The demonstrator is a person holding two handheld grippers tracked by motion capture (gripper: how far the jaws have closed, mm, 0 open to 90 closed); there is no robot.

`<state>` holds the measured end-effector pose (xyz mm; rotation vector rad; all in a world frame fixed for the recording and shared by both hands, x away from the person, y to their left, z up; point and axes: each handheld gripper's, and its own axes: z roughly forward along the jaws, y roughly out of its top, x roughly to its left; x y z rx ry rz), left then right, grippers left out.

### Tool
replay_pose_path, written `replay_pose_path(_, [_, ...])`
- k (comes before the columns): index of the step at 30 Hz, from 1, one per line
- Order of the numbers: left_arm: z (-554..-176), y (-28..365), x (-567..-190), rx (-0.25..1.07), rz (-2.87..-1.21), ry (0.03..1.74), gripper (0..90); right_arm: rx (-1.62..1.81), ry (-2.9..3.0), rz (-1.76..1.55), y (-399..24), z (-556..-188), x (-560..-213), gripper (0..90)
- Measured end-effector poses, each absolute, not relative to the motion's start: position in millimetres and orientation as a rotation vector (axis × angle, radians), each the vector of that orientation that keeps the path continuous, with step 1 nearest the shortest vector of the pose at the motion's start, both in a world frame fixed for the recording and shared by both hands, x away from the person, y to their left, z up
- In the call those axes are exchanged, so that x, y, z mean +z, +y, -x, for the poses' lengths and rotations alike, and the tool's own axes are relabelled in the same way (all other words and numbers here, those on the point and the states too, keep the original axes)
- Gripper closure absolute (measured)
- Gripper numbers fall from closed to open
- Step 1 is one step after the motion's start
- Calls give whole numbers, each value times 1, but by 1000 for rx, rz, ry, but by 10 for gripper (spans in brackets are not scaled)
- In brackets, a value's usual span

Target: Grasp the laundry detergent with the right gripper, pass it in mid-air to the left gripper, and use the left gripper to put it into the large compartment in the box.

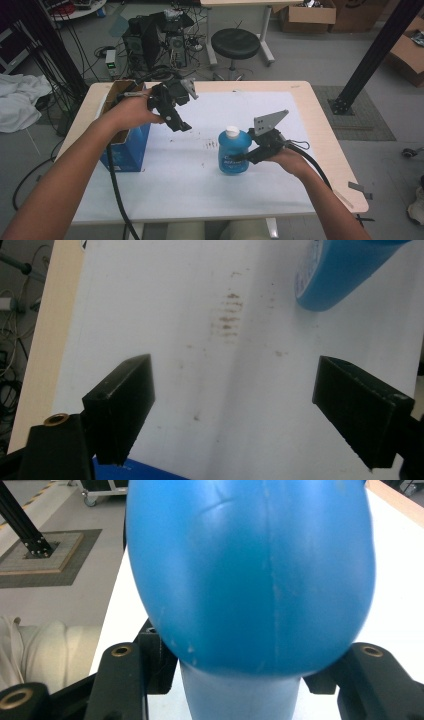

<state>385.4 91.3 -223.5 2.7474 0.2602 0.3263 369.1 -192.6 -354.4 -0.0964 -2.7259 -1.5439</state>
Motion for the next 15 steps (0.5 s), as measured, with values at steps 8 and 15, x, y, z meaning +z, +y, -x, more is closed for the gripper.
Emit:
replay_pose_path(8, [-367, 81, -213, 318, -2747, 201, 177, -1544, -2734, 91, -195, -367, -350, 437])
replay_pose_path(15, [-355, 70, -206, 282, -2763, 152, 176, -1537, -2741, 86, -195, -367, -348, 437])
